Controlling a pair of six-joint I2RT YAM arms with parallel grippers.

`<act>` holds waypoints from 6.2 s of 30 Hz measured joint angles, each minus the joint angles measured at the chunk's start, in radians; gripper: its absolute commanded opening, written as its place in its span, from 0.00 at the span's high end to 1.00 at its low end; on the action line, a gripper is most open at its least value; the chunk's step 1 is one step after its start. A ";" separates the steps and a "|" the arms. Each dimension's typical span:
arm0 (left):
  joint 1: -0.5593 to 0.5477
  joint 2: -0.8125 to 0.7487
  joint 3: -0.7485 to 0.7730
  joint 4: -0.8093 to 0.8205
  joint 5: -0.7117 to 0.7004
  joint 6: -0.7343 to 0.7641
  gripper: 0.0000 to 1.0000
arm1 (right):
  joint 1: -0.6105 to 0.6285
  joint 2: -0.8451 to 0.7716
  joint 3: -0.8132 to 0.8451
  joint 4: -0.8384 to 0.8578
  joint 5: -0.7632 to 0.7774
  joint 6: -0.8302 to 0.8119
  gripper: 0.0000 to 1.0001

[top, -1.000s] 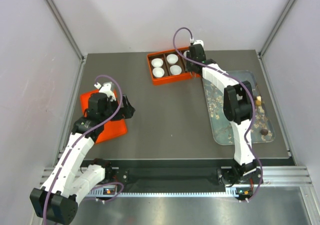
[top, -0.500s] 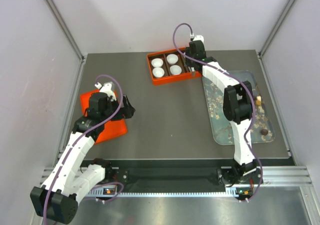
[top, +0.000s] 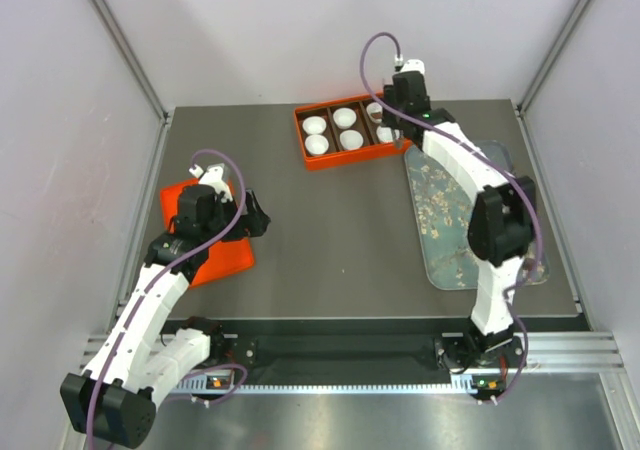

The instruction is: Pack the chocolate

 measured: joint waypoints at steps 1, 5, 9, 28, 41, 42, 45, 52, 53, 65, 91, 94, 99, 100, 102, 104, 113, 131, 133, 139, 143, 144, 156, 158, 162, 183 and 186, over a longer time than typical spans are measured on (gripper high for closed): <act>0.000 0.000 0.000 0.000 0.000 0.000 0.02 | 0.000 -0.049 -0.032 -0.005 0.005 0.005 0.55; 0.000 0.000 0.000 0.000 0.008 0.000 0.02 | -0.002 -0.259 -0.166 -0.053 0.022 0.024 0.55; 0.000 0.000 0.000 0.000 0.015 0.000 0.02 | -0.005 -0.465 -0.325 -0.112 0.039 0.053 0.55; 0.000 -0.028 -0.006 0.001 0.054 0.000 0.02 | -0.423 -0.770 -0.749 -0.399 0.011 0.177 0.55; -0.006 -0.041 -0.006 0.001 0.056 0.000 0.02 | -0.506 -0.703 -0.755 -0.388 0.015 0.180 0.56; -0.006 -0.041 -0.006 0.001 0.056 0.000 0.02 | -0.507 -0.703 -0.755 -0.386 0.018 0.179 0.56; -0.007 -0.041 -0.006 0.001 0.057 0.000 0.02 | -0.513 -0.703 -0.756 -0.385 0.030 0.177 0.56; -0.011 -0.041 -0.006 0.001 0.056 0.000 0.02 | -0.535 -0.705 -0.797 -0.381 0.049 0.162 0.55; -0.012 -0.041 -0.006 0.001 0.057 0.000 0.02 | -0.538 -0.705 -0.801 -0.380 0.048 0.162 0.55; -0.025 -0.047 -0.006 0.000 0.056 0.000 0.02 | -0.586 -0.706 -0.842 -0.352 0.000 0.162 0.55; -0.026 -0.048 -0.006 0.000 0.052 0.000 0.02 | -0.588 -0.722 -0.875 -0.296 -0.042 0.145 0.64; -0.026 -0.048 -0.006 0.000 0.052 0.000 0.02 | -0.588 -0.739 -0.875 -0.299 -0.081 0.146 0.65; -0.026 -0.052 -0.006 0.000 0.052 0.000 0.02 | -0.562 -0.758 -0.875 -0.300 -0.126 0.150 0.66; -0.026 -0.053 -0.006 0.000 0.052 0.000 0.02 | -0.552 -0.763 -0.875 -0.301 -0.132 0.153 0.66; -0.026 -0.052 -0.006 0.000 0.052 0.000 0.02 | -0.521 -0.771 -0.875 -0.302 -0.136 0.158 0.66; -0.026 -0.052 -0.006 0.000 0.052 0.000 0.02 | -0.475 -0.774 -0.871 -0.309 -0.137 0.166 0.66; -0.026 -0.052 -0.006 0.000 0.051 0.000 0.02 | -0.173 -0.668 -0.640 -0.337 -0.106 0.211 0.66; -0.026 -0.034 -0.006 0.000 0.034 0.000 0.02 | -0.014 -0.150 -0.133 -0.211 -0.081 0.109 0.67; -0.026 -0.032 -0.006 0.000 0.034 0.000 0.02 | -0.014 -0.126 -0.116 -0.201 -0.080 0.100 0.66; -0.026 -0.030 -0.006 0.000 0.033 0.000 0.02 | -0.013 -0.081 -0.092 -0.187 -0.062 0.081 0.66; -0.026 -0.030 -0.006 0.000 0.033 0.000 0.02 | -0.013 -0.054 -0.091 -0.175 -0.050 0.068 0.66; -0.026 -0.030 -0.006 0.000 0.033 0.000 0.02 | -0.013 -0.046 -0.091 -0.172 -0.047 0.065 0.66; -0.026 -0.029 -0.006 0.000 0.032 0.000 0.02 | -0.013 -0.005 -0.084 -0.163 -0.040 0.055 0.62; -0.026 -0.025 -0.006 0.000 0.032 0.000 0.02 | -0.013 0.001 -0.079 -0.161 -0.040 0.055 0.61; -0.026 -0.023 -0.006 0.000 0.030 0.000 0.02 | -0.013 0.006 -0.078 -0.159 -0.039 0.055 0.59; -0.026 -0.023 -0.006 0.000 0.029 0.000 0.02 | -0.012 -0.021 -0.060 -0.180 -0.031 0.043 0.60; -0.026 -0.023 -0.006 0.000 0.029 0.000 0.02 | -0.012 -0.102 -0.088 -0.198 -0.017 0.044 0.60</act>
